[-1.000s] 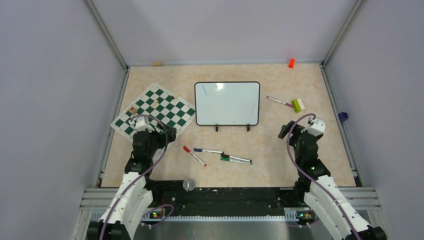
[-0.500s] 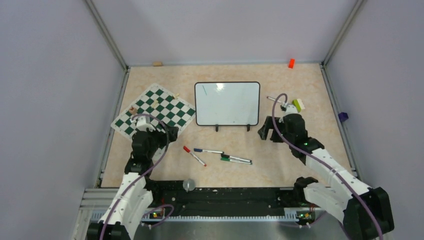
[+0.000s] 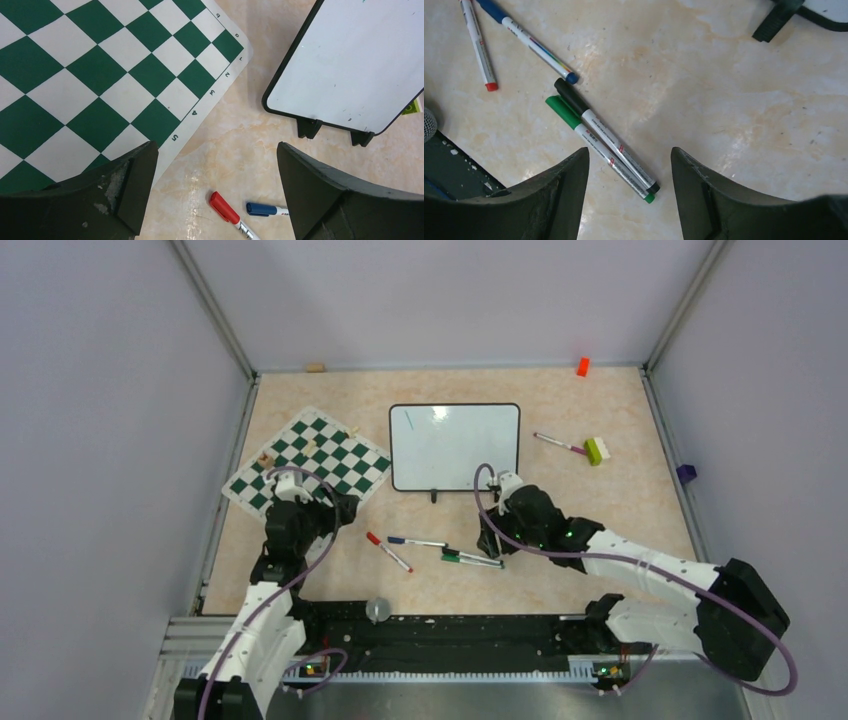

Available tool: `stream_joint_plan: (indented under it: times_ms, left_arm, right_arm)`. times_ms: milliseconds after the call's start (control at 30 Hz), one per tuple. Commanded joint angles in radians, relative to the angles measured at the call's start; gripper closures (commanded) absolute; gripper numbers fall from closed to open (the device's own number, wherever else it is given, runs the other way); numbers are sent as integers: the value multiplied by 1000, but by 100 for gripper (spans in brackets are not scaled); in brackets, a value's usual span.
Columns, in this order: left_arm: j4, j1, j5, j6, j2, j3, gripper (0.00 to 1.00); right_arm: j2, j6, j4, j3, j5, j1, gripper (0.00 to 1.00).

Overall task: Write a sentence on the whiteboard
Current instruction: Pick up the whiteboard marker from the center of the board.

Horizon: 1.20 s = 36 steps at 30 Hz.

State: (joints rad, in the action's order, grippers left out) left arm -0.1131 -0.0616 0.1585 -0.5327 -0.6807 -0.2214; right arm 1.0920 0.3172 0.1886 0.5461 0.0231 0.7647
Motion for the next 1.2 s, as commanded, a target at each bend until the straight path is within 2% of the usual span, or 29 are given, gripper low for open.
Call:
stream_joint_plan:
  times_ms: [0, 400, 767, 833, 1033, 1167]
  left_arm:
    - [-59, -1, 15, 4, -3, -4, 7]
    - [-63, -1, 18, 4, -12, -6, 10]
    - [-63, -1, 18, 2, -21, -9, 13]
    - [-63, -1, 19, 2, -24, -9, 13]
    - [-64, -1, 22, 2, -31, -12, 14]
    - [-68, -1, 33, 5, -30, -12, 14]
  right_arm:
    - [37, -28, -22, 54, -5, 55, 42]
    - [128, -4, -40, 63, 4, 176, 56]
    - [235, 1, -84, 61, -18, 182, 60]
    - [258, 0, -89, 62, -18, 183, 65]
    - [318, 9, -96, 57, -15, 183, 67]
    - [333, 4, -86, 61, -18, 185, 78]
